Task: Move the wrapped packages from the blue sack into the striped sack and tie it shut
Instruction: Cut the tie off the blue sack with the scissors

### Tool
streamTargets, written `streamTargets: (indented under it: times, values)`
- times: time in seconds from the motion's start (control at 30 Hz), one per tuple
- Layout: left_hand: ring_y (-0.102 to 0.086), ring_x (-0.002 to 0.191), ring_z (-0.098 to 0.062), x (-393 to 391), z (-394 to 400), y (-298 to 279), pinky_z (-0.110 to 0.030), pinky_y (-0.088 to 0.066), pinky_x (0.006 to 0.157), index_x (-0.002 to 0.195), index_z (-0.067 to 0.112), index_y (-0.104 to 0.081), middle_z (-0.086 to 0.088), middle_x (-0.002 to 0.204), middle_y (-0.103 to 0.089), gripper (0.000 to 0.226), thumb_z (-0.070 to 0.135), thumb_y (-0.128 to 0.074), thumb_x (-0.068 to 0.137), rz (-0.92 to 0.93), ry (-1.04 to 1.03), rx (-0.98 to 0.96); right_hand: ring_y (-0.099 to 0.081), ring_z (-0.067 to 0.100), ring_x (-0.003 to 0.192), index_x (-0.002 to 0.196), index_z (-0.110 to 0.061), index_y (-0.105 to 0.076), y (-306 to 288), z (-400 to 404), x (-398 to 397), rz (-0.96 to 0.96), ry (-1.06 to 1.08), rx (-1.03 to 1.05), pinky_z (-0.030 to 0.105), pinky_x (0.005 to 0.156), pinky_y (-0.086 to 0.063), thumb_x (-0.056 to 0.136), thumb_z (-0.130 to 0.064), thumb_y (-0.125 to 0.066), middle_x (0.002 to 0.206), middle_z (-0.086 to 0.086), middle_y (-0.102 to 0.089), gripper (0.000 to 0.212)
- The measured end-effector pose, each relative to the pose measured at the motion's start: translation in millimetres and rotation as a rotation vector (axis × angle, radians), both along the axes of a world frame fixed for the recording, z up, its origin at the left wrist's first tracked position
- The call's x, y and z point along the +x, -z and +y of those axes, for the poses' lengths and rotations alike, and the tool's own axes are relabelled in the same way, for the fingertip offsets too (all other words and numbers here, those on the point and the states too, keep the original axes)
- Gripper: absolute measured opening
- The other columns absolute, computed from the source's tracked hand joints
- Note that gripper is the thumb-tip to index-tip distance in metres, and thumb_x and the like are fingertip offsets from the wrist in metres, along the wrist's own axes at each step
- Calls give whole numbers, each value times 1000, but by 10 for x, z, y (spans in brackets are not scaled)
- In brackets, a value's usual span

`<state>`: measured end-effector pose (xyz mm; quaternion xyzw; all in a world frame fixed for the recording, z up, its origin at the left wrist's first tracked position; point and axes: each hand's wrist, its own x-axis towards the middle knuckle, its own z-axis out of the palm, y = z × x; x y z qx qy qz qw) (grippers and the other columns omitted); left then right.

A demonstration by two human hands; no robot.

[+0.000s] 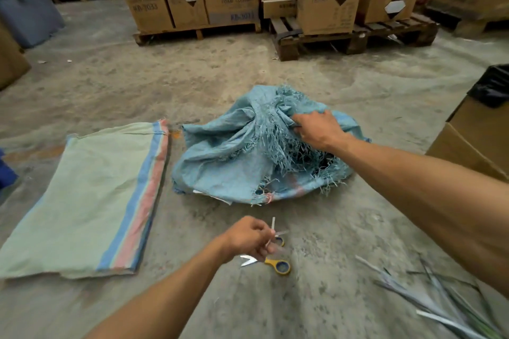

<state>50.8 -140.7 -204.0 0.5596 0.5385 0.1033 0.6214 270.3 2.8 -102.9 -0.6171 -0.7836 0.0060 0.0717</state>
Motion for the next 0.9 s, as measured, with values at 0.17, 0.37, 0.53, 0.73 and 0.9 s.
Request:
streamTargets:
  times: [0.17,0.37,0.53,0.73,0.9]
  values:
    - [-41,36,-7,82,-344,495,-16,-35,40,68,10,-50,-6,57,-47,32,9,-52,100,-16,-298,-121,-51,17,79,92,-24,-51,86,-129,-36,-65,-17,-54,46,107,-29,104,-28,-44,70,-9,-50,13]
    - [-70,90,-15,29,-396,671,-25,-50,73,95,25,-76,2,92,-75,26,46,-65,87,529,-67,282,-55,17,83,93,-23,-54,133,-204,-7,-84,-34,-99,44,107,-28,104,-30,-43,73,-7,-54,16]
    - [-59,109,-18,93,-393,501,-29,-45,82,107,40,-70,7,110,-58,45,71,-53,79,729,17,595,-55,17,84,91,-26,-49,162,-200,-23,-90,-55,-116,49,113,-25,104,-26,-45,68,-12,-49,14]
    - [-61,96,-24,150,-302,392,-33,-46,78,96,20,-72,-1,92,-69,44,50,-40,95,669,67,803,-49,17,82,85,-29,-43,191,-167,-5,-122,-90,-122,47,111,-30,104,-26,-45,67,-14,-43,19]
    - [-57,73,-19,212,-43,137,-38,-50,68,73,15,-62,3,71,-63,44,47,-41,94,541,-74,1055,-55,17,87,98,-26,-58,188,-132,34,-2,-111,-151,44,102,-41,103,-25,-45,86,-10,-56,14]
